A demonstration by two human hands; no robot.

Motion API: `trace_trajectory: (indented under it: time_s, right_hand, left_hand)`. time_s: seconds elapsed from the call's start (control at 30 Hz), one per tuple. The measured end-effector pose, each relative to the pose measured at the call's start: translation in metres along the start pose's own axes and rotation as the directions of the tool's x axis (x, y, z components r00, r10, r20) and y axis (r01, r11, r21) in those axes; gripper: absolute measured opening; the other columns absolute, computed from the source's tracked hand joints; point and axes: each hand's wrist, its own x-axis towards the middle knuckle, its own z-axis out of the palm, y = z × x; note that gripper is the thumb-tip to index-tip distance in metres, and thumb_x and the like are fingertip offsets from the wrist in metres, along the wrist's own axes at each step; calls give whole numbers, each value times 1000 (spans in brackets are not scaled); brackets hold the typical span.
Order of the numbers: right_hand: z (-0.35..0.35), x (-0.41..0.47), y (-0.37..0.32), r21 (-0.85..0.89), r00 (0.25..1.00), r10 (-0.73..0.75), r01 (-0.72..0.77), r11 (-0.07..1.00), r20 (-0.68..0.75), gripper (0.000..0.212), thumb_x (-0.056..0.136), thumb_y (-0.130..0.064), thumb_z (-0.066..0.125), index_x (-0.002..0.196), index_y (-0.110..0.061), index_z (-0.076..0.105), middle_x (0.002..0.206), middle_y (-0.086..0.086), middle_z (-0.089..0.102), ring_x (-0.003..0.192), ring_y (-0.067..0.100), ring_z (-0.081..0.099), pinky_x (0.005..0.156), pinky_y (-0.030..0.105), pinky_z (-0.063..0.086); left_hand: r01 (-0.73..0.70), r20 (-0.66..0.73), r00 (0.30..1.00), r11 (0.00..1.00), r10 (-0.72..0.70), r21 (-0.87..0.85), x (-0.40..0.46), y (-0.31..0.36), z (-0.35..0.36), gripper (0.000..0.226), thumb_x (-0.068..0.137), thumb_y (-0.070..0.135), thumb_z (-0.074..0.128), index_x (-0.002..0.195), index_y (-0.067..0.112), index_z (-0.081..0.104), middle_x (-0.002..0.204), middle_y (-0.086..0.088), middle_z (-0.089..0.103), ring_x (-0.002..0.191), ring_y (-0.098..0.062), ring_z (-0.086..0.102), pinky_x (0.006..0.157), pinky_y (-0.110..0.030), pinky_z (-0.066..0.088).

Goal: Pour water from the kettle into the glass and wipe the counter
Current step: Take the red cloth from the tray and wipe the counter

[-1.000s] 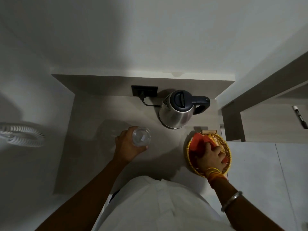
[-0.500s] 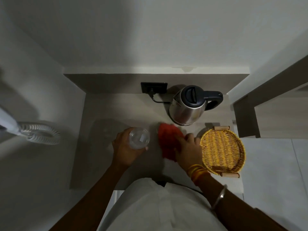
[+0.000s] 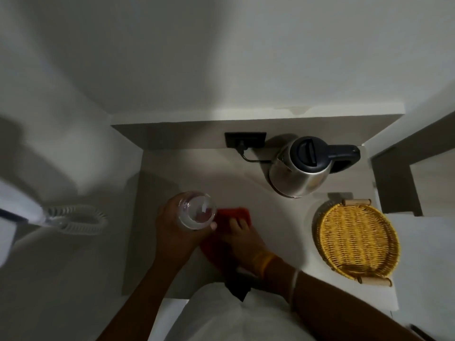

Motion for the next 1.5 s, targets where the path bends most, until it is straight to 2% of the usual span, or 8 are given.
trace_trajectory:
  time_s: [0.17, 0.33, 0.53, 0.7, 0.9, 1.07, 1.23, 1.5]
  right_hand:
    - [3, -64, 51, 155, 909, 351, -323, 934, -223, 51, 97, -18, 60, 142, -38, 47, 145, 10, 43, 132, 35, 42, 109, 53, 39]
    - [-32, 45, 43, 154, 809, 510, -486, 860, -293, 60, 95, -19, 57, 153, -17, 40, 138, 28, 44, 115, 46, 46, 97, 53, 45]
    - [-38, 98, -13, -96, 980, 176, -185, 978, -95, 57, 94, -42, 55, 149, -42, 38, 151, 14, 31, 132, 41, 34, 106, 55, 34]
    - [-1, 8, -11, -103, 987, 1, 15, 995, 158, 50, 94, -45, 55, 142, -52, 43, 155, 6, 31, 141, 41, 27, 108, 62, 29]
    - [-48, -28, 34, 387, 935, 348, -300, 872, -60, 39, 80, -8, 65, 113, -27, 74, 117, 9, 53, 104, 31, 57, 93, 39, 51]
    - [-98, -3, 45, 892, 881, 473, -198, 407, -21, 50, 92, 13, 48, 116, -26, 70, 124, 12, 66, 110, 31, 65, 90, 28, 56]
    - [-79, -24, 30, 466, 581, 607, -393, 793, -543, 40, 86, -2, 56, 122, -18, 60, 115, 9, 60, 100, 32, 53, 82, 42, 46]
    - [-36, 45, 12, 159, 797, 578, -556, 816, -176, 77, 101, -49, 42, 161, -30, -1, 169, 11, -4, 152, 44, 1, 118, 67, 13]
  left_hand:
    - [63, -65, 996, 998, -61, 27, 7, -8, -8, 82, 49, 46, 93, 119, 69, 55, 123, 37, 63, 118, -15, 65, 100, -52, 56]
    - [75, -72, 994, 997, -78, -33, 5, -17, -12, 81, 48, 45, 94, 117, 67, 57, 124, 21, 66, 117, -15, 67, 98, -43, 58]
    - [48, -81, 995, 997, -52, -57, 13, -14, -19, 85, 51, 41, 100, 122, 62, 57, 127, 17, 68, 119, -15, 68, 100, -42, 59]
    - [58, -69, 996, 997, -62, -60, 18, -10, -19, 84, 53, 30, 101, 121, 57, 60, 125, 21, 69, 118, -10, 67, 97, -32, 57]
    - [120, -77, 989, 992, -122, -31, 25, -15, -21, 88, 48, 43, 97, 123, 61, 54, 132, 5, 65, 122, -19, 64, 101, -49, 58]
    - [102, -78, 991, 993, -106, -55, 28, -12, -21, 86, 47, 43, 97, 119, 66, 54, 130, 5, 66, 119, -15, 65, 96, -34, 58]
    - [96, -79, 992, 995, -98, -28, 29, -13, -20, 84, 48, 51, 91, 122, 61, 53, 130, 3, 65, 120, -23, 64, 96, -38, 57]
    - [36, -80, 996, 999, -36, -1, 32, -9, -16, 85, 50, 50, 91, 121, 73, 50, 124, 32, 62, 119, -21, 65, 99, -52, 58]
